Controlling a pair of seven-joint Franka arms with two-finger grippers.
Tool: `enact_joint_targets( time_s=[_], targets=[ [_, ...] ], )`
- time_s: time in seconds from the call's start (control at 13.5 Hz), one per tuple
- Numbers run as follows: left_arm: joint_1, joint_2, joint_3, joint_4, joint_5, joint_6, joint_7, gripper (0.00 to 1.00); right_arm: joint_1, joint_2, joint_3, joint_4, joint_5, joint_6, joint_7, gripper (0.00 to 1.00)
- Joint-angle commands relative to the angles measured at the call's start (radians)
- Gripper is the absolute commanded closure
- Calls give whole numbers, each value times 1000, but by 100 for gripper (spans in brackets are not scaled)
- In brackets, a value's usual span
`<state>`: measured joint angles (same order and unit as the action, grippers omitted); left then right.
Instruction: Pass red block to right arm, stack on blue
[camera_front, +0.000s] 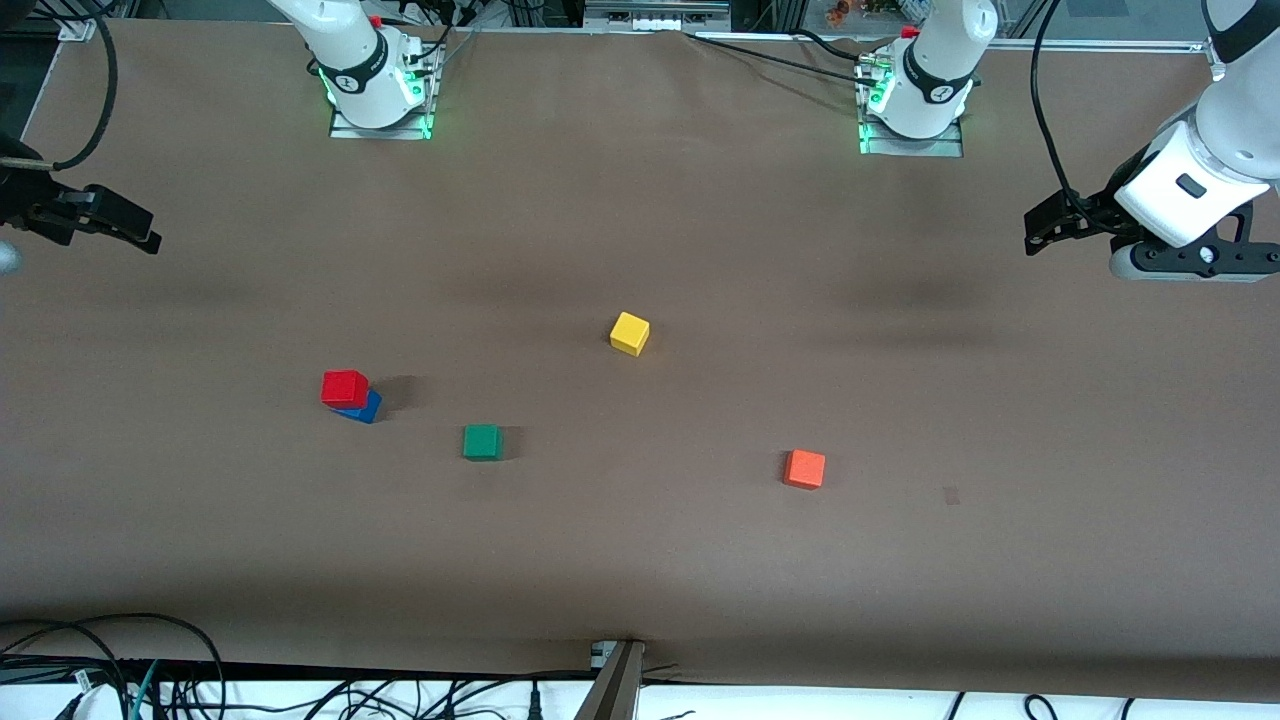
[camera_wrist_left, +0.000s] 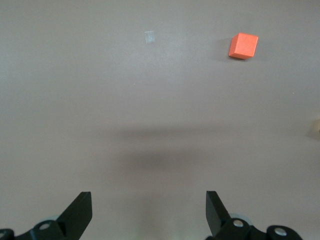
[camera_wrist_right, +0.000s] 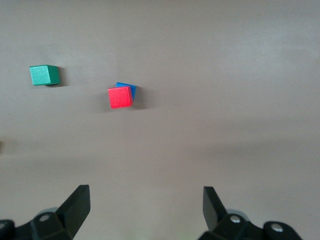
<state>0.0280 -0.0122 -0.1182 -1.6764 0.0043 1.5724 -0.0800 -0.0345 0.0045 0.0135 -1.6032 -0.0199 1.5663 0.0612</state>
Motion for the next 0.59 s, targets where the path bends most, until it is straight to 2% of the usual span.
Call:
enact_joint_targets(
  time_s=[0.0,0.52],
  targets=[
    [3,0,-1,15,-6,-11,-6,0,-15,-50,13,-64,-6,24,15,0],
    [3,0,-1,15,-6,-11,-6,0,-13,-66,13,-90,-6,24,17,0]
  ],
)
